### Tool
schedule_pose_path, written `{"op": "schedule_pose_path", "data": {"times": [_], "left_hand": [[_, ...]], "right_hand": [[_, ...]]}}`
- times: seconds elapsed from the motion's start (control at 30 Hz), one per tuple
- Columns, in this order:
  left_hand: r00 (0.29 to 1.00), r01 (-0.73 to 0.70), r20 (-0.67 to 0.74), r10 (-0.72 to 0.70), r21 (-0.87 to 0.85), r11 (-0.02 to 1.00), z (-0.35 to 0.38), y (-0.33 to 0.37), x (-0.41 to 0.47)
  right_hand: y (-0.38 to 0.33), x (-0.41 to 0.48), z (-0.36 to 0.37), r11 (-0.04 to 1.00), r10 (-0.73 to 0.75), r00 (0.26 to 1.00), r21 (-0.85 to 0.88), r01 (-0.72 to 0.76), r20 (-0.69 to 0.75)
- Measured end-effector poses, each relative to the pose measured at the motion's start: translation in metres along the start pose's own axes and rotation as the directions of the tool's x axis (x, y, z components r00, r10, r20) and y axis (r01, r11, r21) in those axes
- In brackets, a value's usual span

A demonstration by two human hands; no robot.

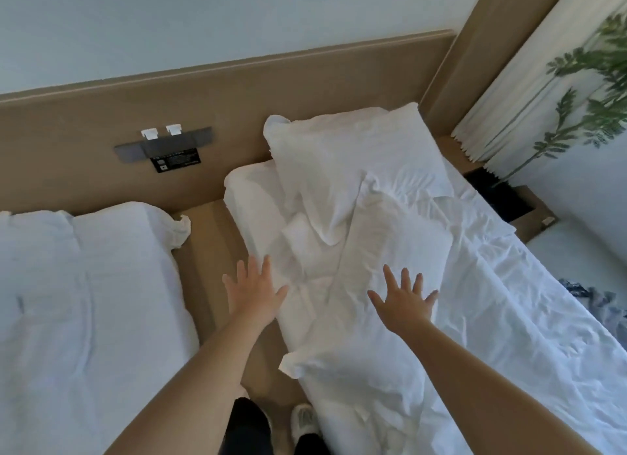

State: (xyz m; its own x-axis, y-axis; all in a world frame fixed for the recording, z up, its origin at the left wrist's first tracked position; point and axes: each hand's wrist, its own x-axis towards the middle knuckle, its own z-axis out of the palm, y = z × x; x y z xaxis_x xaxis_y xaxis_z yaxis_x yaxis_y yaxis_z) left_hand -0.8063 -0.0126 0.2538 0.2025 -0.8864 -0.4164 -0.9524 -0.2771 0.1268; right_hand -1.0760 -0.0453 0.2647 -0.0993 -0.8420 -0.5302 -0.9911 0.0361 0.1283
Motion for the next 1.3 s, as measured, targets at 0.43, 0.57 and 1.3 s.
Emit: {"op": "schedule_pose_path", "data": {"times": [0.43, 0.57, 1.3], "left_hand": [[0.851, 0.525, 0.038, -0.524, -0.058, 0.849, -0.024, -0.324, -0.035], [0.731, 0.682, 0.104, -0.674, -0.109, 0.723, -0.016, -0.399, -0.063], [-0.023, 0.813, 0.365, -0.931, -0.535, -0.230, 0.162, -0.775, 0.210]], "right_hand": [[-0.384, 0.005, -0.047, 0.809, -0.542, 0.840, -0.261, 0.526, 0.013], [-0.501, -0.012, -0.050, 0.648, -0.702, 0.705, -0.315, 0.693, 0.106], [-1.119, 0.130, 0.146, -0.411, -0.880, -0.145, -0.571, 0.711, 0.453]]}}
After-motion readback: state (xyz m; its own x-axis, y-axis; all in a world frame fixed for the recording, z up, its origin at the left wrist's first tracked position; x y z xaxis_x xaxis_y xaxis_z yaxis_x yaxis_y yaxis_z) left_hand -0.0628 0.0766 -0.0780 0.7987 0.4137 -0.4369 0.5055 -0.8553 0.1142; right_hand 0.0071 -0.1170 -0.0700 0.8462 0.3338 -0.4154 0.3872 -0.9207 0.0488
